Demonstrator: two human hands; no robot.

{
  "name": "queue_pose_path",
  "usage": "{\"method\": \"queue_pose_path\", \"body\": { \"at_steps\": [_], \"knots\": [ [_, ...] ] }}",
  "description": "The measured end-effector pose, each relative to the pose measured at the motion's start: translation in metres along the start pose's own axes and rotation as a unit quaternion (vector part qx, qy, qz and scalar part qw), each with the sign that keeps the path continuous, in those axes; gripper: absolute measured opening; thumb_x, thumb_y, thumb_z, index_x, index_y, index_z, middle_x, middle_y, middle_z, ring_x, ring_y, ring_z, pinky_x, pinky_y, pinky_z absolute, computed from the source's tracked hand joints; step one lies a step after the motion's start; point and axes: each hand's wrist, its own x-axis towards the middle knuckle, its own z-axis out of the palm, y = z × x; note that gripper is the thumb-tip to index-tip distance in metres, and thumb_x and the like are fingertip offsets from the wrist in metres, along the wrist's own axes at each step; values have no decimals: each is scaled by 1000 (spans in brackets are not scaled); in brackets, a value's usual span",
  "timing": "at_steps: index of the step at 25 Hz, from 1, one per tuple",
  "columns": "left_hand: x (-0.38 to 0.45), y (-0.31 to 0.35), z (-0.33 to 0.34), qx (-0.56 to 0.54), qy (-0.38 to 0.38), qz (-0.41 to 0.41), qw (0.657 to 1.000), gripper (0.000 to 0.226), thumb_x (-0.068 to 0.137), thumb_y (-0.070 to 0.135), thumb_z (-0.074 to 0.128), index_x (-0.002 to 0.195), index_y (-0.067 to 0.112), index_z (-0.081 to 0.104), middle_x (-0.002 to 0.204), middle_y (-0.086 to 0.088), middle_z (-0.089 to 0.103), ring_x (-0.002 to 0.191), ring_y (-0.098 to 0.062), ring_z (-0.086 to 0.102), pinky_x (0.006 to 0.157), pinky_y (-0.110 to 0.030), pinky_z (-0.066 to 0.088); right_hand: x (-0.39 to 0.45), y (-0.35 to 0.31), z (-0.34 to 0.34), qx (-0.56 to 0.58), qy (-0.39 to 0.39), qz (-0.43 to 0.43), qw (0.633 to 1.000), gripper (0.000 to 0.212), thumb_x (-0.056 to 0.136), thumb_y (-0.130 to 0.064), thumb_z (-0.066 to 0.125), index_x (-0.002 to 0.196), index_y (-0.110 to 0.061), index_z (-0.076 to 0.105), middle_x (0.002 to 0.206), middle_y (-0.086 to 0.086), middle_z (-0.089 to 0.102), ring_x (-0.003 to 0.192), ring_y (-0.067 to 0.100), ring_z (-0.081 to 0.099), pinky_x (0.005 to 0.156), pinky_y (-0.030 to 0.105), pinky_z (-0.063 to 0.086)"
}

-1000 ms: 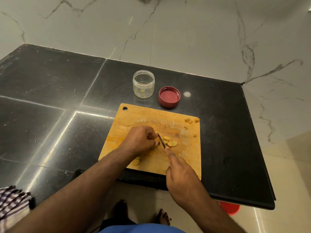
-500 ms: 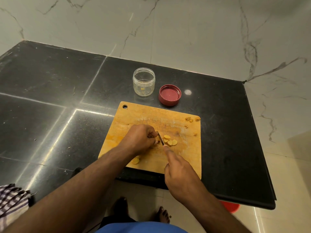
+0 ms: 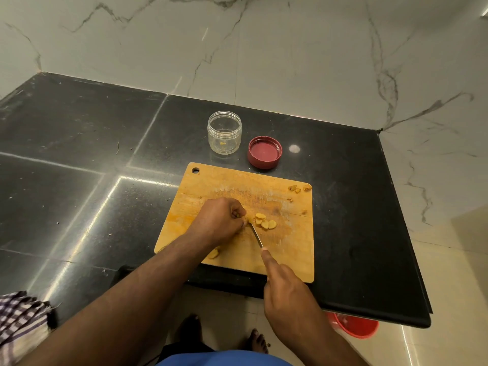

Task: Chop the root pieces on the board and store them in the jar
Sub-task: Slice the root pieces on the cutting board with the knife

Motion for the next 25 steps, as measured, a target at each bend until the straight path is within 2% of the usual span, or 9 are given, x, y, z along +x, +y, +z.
{"method": "queue_pose_path", "body": {
  "at_steps": [5,8,11,13,17,23,25],
  "knots": [
    [-1,-2,1,-12,-8,-5,1000,27,90,18,74,115,25,72,98,11,64,93,-5,59,66,-11,42,-5,8,-18,108,41,22,993,53,104,-25,37,153,-39,23,119,-15,52,93,5,55,72,16,45],
    [-1,-4,3,-24,-2,-10,1000,27,89,15,74,113,26,72,105,9,68,92,-4,59,65,-11,41,-2,4,-22,110,43,21,993,53,104,-25,37,153,-39,21,134,-18,45,105,2,54,87,20,49],
    [-1,-5,5,-31,8,-16,999,25,88,15,75,111,25,70,103,8,68,92,-5,60,64,-11,42,4,0,-22,93,48,3,995,54,104,-25,36,154,-36,18,143,-15,41,111,-3,43,93,13,40],
    [-1,-5,4,-37,11,-22,999,24,88,17,75,111,24,69,101,8,68,93,-6,61,65,-12,43,10,-4,-21,86,44,-7,995,54,104,-24,35,155,-35,18,142,-13,42,106,-4,41,91,12,37],
    [0,-7,2,-46,12,-15,999,22,88,17,74,109,22,74,100,7,71,91,-5,62,64,-11,42,21,-10,-12,54,35,-30,998,54,104,-24,34,154,-34,18,135,-8,48,106,3,48,88,18,43],
    [2,-6,-4,-56,2,-6,998,19,86,16,76,100,26,69,96,8,68,90,-7,63,76,-23,55,32,-10,-7,34,39,-44,998,54,103,-23,34,154,-32,19,134,-6,50,109,6,50,93,24,47],
    [4,-6,-5,-54,-1,-6,999,19,86,14,76,99,27,70,95,9,69,89,-6,64,74,-22,55,34,-11,-7,25,41,-45,998,54,103,-23,35,154,-32,19,133,-6,50,107,7,51,91,25,48]
  ]
}}
